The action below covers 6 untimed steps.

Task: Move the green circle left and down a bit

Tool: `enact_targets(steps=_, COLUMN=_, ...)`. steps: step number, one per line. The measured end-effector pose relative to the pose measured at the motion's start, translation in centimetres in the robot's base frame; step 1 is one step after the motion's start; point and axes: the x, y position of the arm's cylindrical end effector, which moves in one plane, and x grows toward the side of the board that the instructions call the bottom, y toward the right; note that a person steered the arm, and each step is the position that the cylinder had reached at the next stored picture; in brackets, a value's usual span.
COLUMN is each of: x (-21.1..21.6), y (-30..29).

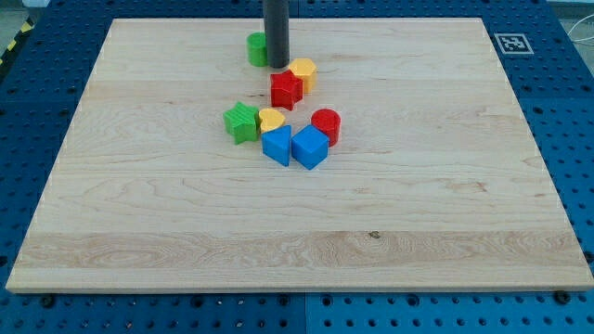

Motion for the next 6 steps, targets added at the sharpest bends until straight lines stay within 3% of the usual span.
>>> enact_targets(steps=2, x=-3.9, y=0.5)
enact_targets(steps=5, x=-4.1, y=-5.2)
enact_targets(steps=6, x=-2.7, y=-4.0)
